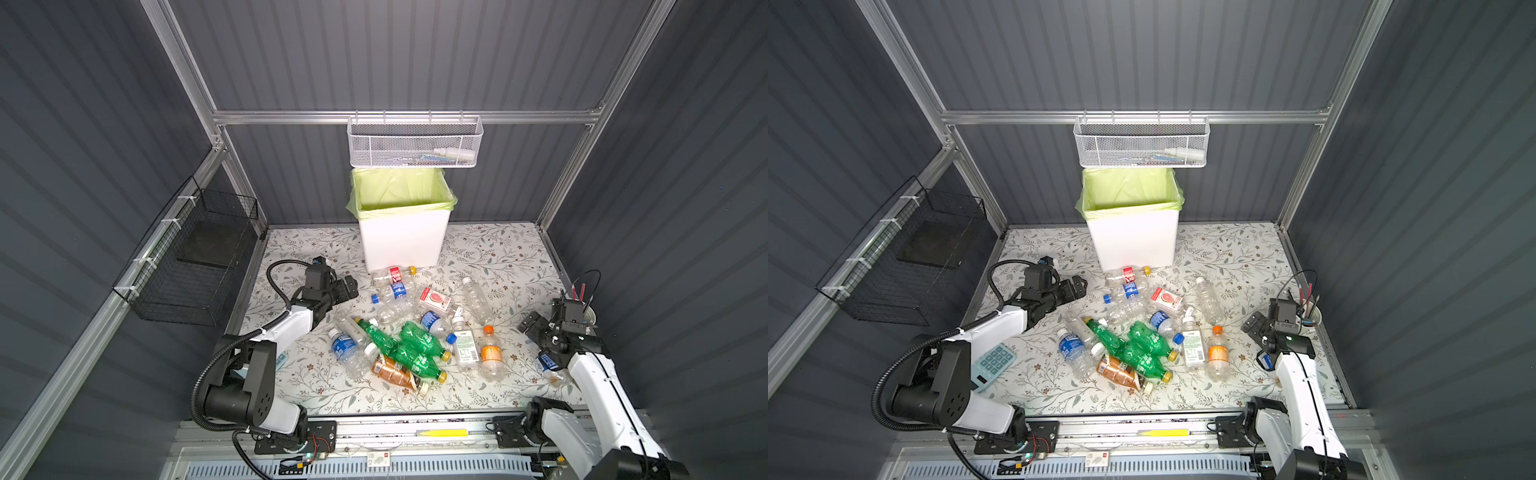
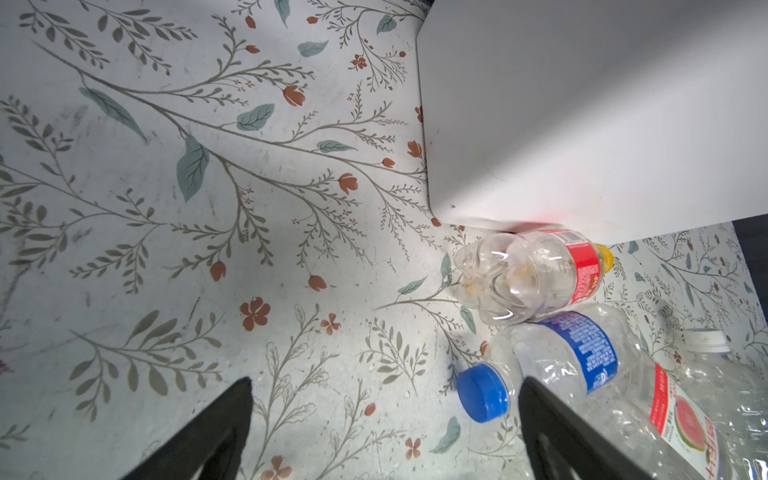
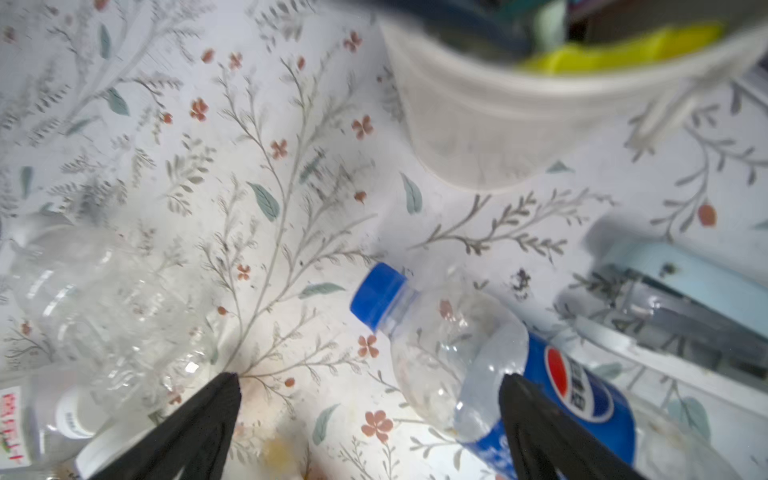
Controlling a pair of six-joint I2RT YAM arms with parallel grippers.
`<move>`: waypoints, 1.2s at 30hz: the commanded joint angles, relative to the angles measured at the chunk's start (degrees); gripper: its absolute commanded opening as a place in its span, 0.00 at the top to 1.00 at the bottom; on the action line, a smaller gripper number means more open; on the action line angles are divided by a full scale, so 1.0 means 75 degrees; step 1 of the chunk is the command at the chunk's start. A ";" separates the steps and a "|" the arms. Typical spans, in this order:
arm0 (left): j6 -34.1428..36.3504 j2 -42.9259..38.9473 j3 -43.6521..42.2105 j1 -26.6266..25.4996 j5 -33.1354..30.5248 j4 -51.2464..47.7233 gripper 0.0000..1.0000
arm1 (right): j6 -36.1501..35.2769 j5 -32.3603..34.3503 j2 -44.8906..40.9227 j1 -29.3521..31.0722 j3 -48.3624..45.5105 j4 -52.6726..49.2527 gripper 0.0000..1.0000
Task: Throw the plastic bottles in the bin
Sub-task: 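Lower the right gripper onto the Pepsi bottle and close on it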
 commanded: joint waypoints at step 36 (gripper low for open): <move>-0.0235 -0.0360 -0.0345 0.0027 0.0163 0.0081 0.00 | 0.1999 0.0369 0.0759 0.2841 -0.0645 -0.1173 0.17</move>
